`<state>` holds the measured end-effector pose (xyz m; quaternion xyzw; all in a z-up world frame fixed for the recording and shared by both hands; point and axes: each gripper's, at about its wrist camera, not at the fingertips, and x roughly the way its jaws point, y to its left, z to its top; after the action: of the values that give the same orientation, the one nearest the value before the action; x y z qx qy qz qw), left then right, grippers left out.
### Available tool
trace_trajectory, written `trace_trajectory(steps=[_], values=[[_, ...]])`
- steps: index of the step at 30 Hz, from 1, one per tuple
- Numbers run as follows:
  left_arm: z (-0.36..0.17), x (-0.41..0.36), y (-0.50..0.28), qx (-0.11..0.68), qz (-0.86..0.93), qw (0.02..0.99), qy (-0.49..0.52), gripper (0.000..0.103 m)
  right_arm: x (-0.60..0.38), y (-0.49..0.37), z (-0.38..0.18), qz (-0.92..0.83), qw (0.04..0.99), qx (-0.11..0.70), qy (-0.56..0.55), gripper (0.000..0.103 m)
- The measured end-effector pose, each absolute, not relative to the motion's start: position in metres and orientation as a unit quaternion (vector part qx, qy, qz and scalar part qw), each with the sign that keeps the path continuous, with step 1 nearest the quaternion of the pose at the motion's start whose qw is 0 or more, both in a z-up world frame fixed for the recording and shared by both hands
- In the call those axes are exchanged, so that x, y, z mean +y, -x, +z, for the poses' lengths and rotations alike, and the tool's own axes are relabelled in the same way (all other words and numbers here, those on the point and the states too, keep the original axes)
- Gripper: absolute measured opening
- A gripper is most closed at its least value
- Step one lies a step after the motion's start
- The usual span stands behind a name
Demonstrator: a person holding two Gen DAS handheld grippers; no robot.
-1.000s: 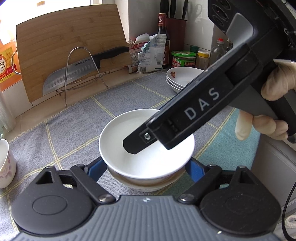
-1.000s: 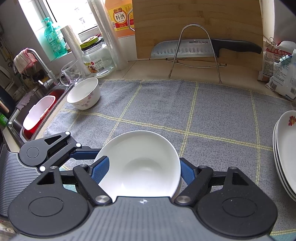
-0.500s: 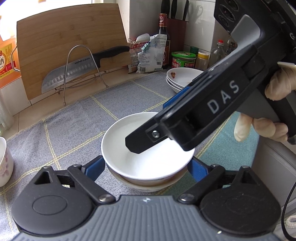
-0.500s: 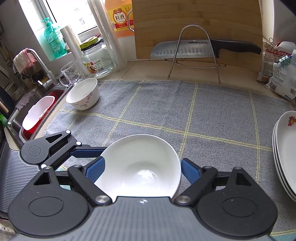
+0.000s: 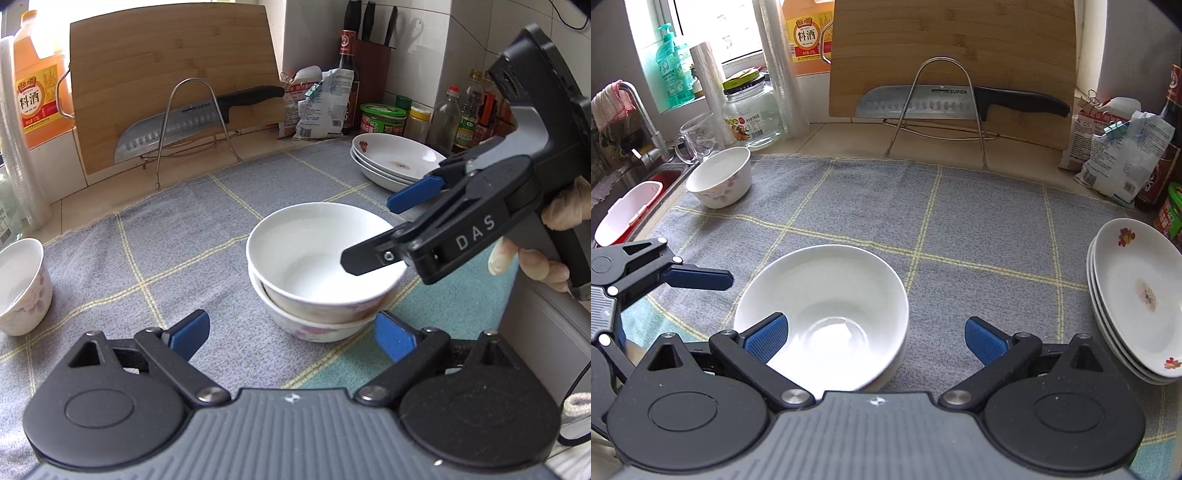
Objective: Organize plates and bowls
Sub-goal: 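Open the right gripper and pull it back from the bowls, then move the right gripper to the white bowl beside the glass jar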
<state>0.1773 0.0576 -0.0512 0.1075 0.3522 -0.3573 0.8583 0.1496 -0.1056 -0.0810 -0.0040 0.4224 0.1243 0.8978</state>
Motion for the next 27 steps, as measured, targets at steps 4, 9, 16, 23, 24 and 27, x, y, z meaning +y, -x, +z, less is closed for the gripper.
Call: trace_trajectory(steps=[4, 9, 16, 23, 24, 27], values=[[-0.053, 0.068, -0.175, 0.353, -0.347, 0.863, -0.103, 0.096, -0.111, -0.136, -0.084, 0.101, 0.905, 0.414, -0.013, 0.103], [-0.059, 0.082, -0.175, 0.359, -0.315, 0.873, -0.097, 0.096, -0.104, -0.128, -0.078, 0.077, 0.916, 0.394, -0.014, 0.103], [-0.068, 0.116, -0.185, 0.372, -0.242, 0.893, -0.070, 0.096, -0.080, -0.131, -0.071, 0.092, 0.919, 0.383, -0.007, 0.103], [-0.076, 0.152, -0.199, 0.375, -0.171, 0.910, -0.053, 0.096, -0.052, -0.144, -0.062, 0.121, 0.918, 0.377, 0.017, 0.103], [-0.077, 0.156, -0.201, 0.376, -0.164, 0.911, -0.051, 0.096, -0.047, -0.147, -0.061, 0.128, 0.917, 0.377, 0.021, 0.103], [-0.079, 0.165, -0.204, 0.371, -0.144, 0.916, -0.050, 0.096, -0.032, -0.156, -0.059, 0.149, 0.912, 0.380, 0.037, 0.103]])
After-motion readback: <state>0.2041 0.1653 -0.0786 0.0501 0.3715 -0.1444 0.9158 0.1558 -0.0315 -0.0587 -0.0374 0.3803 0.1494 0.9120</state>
